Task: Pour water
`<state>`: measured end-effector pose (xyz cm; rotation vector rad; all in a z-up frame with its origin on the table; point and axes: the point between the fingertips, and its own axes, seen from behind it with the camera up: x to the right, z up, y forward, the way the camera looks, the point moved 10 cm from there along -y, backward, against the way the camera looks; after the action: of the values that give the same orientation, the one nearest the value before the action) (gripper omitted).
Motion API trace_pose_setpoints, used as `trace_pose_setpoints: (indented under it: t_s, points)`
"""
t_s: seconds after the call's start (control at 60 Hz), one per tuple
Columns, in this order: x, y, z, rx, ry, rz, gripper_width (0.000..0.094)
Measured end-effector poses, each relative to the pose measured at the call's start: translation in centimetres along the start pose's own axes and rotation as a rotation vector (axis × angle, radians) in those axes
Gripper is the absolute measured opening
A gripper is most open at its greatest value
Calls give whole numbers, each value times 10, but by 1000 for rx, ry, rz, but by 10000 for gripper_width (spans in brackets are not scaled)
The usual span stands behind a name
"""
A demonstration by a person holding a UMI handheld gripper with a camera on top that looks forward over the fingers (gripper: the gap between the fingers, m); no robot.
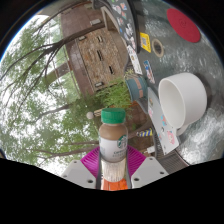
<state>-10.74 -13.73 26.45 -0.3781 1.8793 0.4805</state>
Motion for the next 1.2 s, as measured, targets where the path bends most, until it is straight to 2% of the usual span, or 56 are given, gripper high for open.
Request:
trace_pose_setpoints:
  t_s: [0.05, 0.067, 0.133, 0.267, 0.333, 0.4, 0.55, 0.717, 0.767, 0.783, 0.967, 1.083, 1.133, 1.183, 1.2]
  points:
    - [-18, -26, 3, -40, -215, 6, 350]
    - [-27, -8, 6, -29, -301, -27, 349]
    - [-55, -27, 20, -4, -678, -83, 350]
    - [-83, -84, 90, 190, -1412, -253, 350]
    - [-62, -105, 133, 257, -1610, -333, 349]
    - [-39, -142, 170, 253, -1676, -448, 349]
    - [39, -202, 222, 203, -1781, -613, 347]
    - [93, -256, 235, 170, -1788, -701, 350]
    - [97, -277, 217, 184, -1827, -675, 350]
    - [99, -270, 233, 190, -1827, -680, 349]
    - [104, -305, 226, 204, -1801, -681, 356]
    - [106, -313, 229, 207, -1771, -721, 491]
    - [111, -317, 229, 178, -1738, -761, 635]
    - [115, -320, 225, 133, -1712, -775, 843]
    - [116, -324, 222, 121, -1708, -773, 859]
